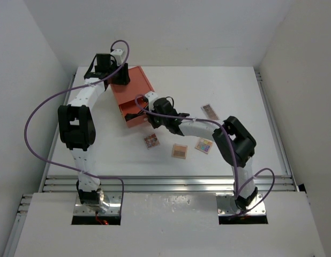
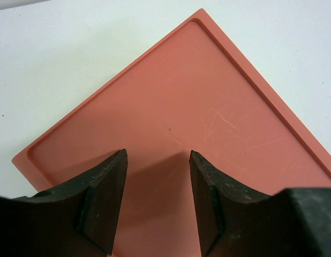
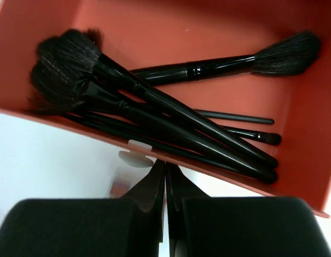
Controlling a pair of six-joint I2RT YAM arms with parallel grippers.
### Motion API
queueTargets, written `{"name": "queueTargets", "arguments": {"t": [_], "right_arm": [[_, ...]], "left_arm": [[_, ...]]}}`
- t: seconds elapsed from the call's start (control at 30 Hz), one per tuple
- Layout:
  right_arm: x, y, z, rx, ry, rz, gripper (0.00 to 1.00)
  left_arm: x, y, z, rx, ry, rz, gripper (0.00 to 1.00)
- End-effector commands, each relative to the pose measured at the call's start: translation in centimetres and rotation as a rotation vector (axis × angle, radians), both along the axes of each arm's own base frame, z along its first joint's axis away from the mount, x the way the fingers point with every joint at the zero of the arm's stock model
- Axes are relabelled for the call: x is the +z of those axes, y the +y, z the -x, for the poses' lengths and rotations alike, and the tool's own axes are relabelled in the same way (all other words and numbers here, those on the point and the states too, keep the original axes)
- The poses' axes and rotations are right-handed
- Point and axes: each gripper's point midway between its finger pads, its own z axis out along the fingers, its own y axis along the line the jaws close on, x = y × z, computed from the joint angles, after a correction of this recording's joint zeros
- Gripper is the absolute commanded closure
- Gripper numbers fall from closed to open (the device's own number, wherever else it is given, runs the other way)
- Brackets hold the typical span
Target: Organize the makeup
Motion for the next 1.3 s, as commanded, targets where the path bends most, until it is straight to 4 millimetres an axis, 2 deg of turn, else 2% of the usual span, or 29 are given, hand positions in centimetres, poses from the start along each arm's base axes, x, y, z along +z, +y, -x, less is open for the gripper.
{"name": "queueTargets", "arguments": {"t": [0.0, 0.1, 0.13, 0.23, 0.33, 0.4, 0.47, 0.53, 0.63, 0.7, 0.73, 0.83, 0.87, 0.97, 1.03, 1.13, 1.17, 1.23, 1.27], "right_arm": [[6.0, 3.1, -4.9, -0.068, -0.170, -0.166, 1.00], [5.9, 4.1, -6.6, -0.080, -0.210, -0.176, 1.00], [6.8, 4.1, -7.4, -0.099, -0.234, -0.186, 1.00], [7.2, 4.9, -8.6, -0.119, -0.262, -0.202, 1.00], [6.6, 5.3, -10.1, -0.150, -0.273, -0.198, 1.00], [4.8, 4.9, -10.7, -0.189, -0.254, -0.176, 1.00], [4.1, 4.3, -11.4, -0.239, -0.247, -0.178, 1.00], [3.3, 4.0, -11.4, -0.255, -0.229, -0.177, 1.00], [2.8, 3.6, -10.4, -0.247, -0.213, -0.188, 1.00], [2.1, 3.3, -9.3, -0.256, -0.182, -0.209, 0.89], [3.1, 3.2, -9.1, -0.271, -0.181, -0.234, 0.85], [1.1, 2.9, -7.7, -0.326, -0.117, -0.247, 0.64], [1.1, 3.3, -7.7, -0.326, -0.115, -0.254, 0.54], [0.2, 4.3, -8.3, -0.324, -0.096, -0.263, 0.50], [0.1, 4.4, -8.8, -0.334, -0.093, -0.261, 0.47], [-0.3, 4.9, -9.0, -0.324, -0.089, -0.262, 0.47], [-0.5, 5.2, -8.9, -0.316, -0.081, -0.263, 0.46], [-0.7, 5.4, -8.8, -0.316, -0.073, -0.264, 0.46], [-0.6, 5.7, -8.9, -0.318, -0.074, -0.271, 0.46]], "left_arm": [[-5.9, 1.4, 2.4, 0.038, 0.188, 0.005, 0.44], [-6.2, 1.3, 2.7, 0.024, 0.195, 0.005, 0.44], [-6.2, 1.3, 2.7, 0.024, 0.195, 0.005, 0.44], [-6.6, 0.9, 2.8, 0.005, 0.205, 0.019, 0.44], [-7.2, 0.7, 2.8, -0.002, 0.216, 0.025, 0.44], [-7.6, 0.6, 2.9, -0.010, 0.226, 0.032, 0.44], [-7.6, 0.4, 2.9, -0.017, 0.226, 0.038, 0.44], [-8.0, 0.2, 2.9, -0.019, 0.238, 0.050, 0.44], [-8.2, 0.2, 3.1, -0.018, 0.247, 0.050, 0.44], [-8.6, 0.0, 3.2, -0.021, 0.260, 0.066, 0.44], [-8.2, -0.1, 3.0, -0.014, 0.253, 0.075, 0.44], [-7.9, -0.2, 2.9, -0.001, 0.257, 0.089, 0.44], [-7.9, -0.2, 2.9, -0.001, 0.257, 0.089, 0.44], [-7.5, -0.1, 2.7, 0.011, 0.250, 0.090, 0.44], [-8.1, 0.0, 2.9, 0.012, 0.269, 0.090, 0.44], [-7.7, -0.1, 2.6, 0.018, 0.261, 0.098, 0.44], [-8.3, 0.1, 2.6, 0.026, 0.271, 0.092, 0.44], [-8.0, 0.0, 2.4, 0.031, 0.265, 0.099, 0.44], [-8.5, 0.0, 2.4, 0.031, 0.274, 0.099, 0.44]]}}
